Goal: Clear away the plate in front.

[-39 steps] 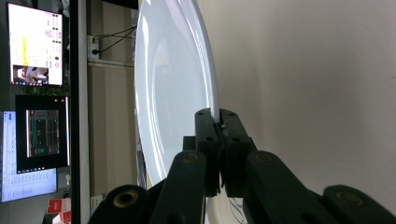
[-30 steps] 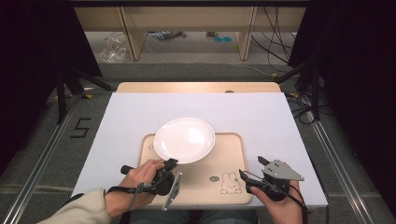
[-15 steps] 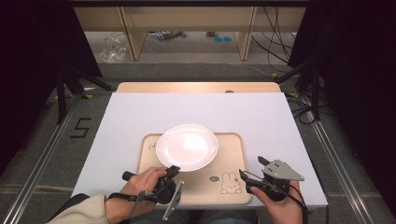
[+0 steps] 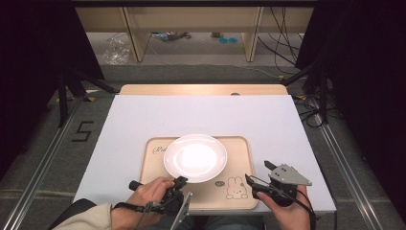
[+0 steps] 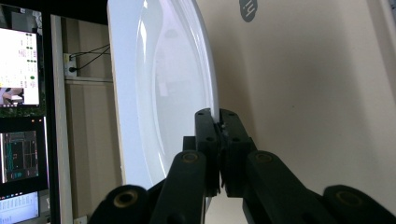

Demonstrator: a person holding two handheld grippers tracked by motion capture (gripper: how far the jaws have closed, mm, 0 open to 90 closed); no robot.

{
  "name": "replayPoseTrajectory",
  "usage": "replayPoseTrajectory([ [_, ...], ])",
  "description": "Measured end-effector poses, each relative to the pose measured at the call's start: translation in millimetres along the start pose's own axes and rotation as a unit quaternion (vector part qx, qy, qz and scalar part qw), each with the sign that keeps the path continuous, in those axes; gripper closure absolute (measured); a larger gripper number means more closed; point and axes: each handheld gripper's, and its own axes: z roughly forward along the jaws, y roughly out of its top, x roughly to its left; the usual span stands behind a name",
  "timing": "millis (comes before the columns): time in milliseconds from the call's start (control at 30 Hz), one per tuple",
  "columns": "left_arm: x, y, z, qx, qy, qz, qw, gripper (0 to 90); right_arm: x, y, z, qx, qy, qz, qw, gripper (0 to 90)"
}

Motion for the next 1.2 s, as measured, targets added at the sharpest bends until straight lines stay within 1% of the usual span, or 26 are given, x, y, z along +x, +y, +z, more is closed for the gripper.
replayPoseTrajectory([
  [167,-4.4,2.2,2.3,-0.002,-0.01,0.004,0.9999,87.8,0.1,0.2,-0.1,0.0,0.0,0.0,1.0,22.7],
  [200,-5.9,3.0,4.1,-0.003,-0.012,0.01,0.9999,87.8,0.1,0.1,0.0,0.0,0.0,0.0,1.0,22.7],
  [433,-7.4,3.7,9.8,-0.001,-0.022,0.012,0.9997,87.7,-0.1,0.0,0.1,0.0,0.001,0.0,1.0,22.7],
  [467,-7.4,3.7,9.8,-0.001,-0.022,0.012,0.9997,87.7,0.7,0.0,-0.1,0.004,0.004,0.005,1.0,22.7],
  [600,-6.9,2.5,14.3,0.003,-0.025,0.009,0.9996,87.7,0.9,0.0,-0.2,0.005,0.005,0.005,1.0,22.7],
  [700,-6.5,2.5,16.9,0.003,-0.026,0.013,0.9996,87.6,0.9,0.0,-0.1,0.005,0.006,0.005,1.0,22.7],
  [767,-7.1,2.8,18.8,0.002,-0.031,0.01,0.9995,87.6,1.0,0.0,0.0,0.005,0.006,0.005,1.0,22.7],
  [867,-7.4,3.8,21.8,0.004,-0.032,0.014,0.9994,87.6,1.2,-0.1,0.1,0.006,0.007,0.006,0.9999,22.7],
  [900,-5.8,4.5,22.4,0.003,-0.035,0.012,0.9993,87.6,0.7,-0.1,0.4,0.003,0.004,0.001,1.0,22.7],
  [933,-5.8,4.5,22.4,0.003,-0.035,0.012,0.9993,87.7,0.7,-0.1,0.3,0.003,0.004,0.0,1.0,22.7],
  [967,-5.4,4.9,22.4,0.002,-0.037,0.007,0.9993,87.7,0.7,-0.1,0.3,0.003,0.004,0.0,1.0,22.7],
  [1067,-4.5,5.0,22.0,-0.005,-0.042,0.001,0.9991,87.6,0.8,-0.3,0.5,0.004,0.006,0.002,1.0,22.6],
  [1100,-4.3,5.1,21.8,-0.01,-0.046,-0.004,0.9989,87.5,0.8,-0.3,0.6,0.004,0.006,0.001,1.0,22.7],
  [1133,-4.3,5.1,21.8,-0.01,-0.046,-0.004,0.9989,87.5,0.8,-0.3,0.6,0.004,0.006,0.001,1.0,22.7],
  [1167,-3.0,4.8,21.7,-0.016,-0.052,-0.013,0.9985,87.5,0.8,0.0,-0.2,0.008,0.005,0.0,1.0,22.7],
  [1200,-2.2,4.6,21.6,-0.017,-0.056,-0.016,0.9982,87.5,1.0,-0.2,0.6,0.004,0.006,0.001,1.0,22.6],
])
